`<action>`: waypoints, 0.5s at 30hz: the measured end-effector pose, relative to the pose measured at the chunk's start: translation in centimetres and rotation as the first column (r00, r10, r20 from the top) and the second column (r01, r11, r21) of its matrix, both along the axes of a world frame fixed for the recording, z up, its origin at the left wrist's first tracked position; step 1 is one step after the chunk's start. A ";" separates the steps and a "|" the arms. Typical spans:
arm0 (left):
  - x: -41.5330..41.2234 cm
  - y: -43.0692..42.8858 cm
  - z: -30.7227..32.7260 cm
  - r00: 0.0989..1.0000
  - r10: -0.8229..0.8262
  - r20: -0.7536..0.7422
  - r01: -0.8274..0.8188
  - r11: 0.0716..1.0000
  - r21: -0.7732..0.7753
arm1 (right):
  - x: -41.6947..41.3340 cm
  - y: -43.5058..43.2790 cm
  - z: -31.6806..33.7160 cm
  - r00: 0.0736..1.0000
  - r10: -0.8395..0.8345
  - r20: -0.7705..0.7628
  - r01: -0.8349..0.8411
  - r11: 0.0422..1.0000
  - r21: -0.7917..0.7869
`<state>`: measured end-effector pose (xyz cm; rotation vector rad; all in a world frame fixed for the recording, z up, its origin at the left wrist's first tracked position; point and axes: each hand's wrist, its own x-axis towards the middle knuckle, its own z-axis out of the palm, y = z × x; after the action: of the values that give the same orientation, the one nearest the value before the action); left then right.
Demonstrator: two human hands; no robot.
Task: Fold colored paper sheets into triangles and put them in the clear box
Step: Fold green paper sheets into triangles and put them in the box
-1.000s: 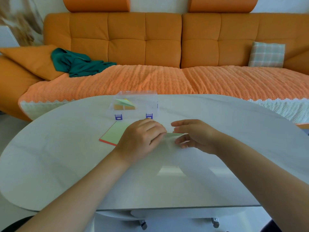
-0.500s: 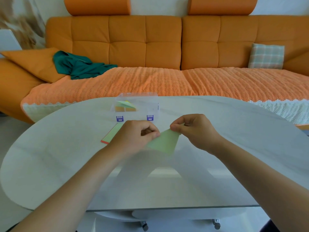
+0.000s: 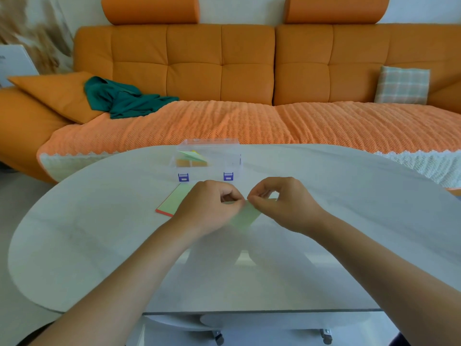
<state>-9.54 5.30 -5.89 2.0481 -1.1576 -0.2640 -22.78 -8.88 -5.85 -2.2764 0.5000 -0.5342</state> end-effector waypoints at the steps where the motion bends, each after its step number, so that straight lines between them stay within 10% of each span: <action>1: -0.1 0.0 0.0 1.000 -0.021 0.001 0.021 1.000 0.010 | 0.0 0.2 -0.1 1.000 0.018 -0.005 -0.018 0.999 -0.032; 15: 1.3 0.9 0.8 0.997 0.059 0.046 -0.060 0.998 0.028 | -0.2 -2.7 0.1 0.996 0.026 -0.086 -0.054 0.939 -0.339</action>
<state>-8.24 6.20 -5.14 2.1201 -1.1237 -0.2073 -23.03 -11.53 -5.79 -2.6424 0.4243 -0.5450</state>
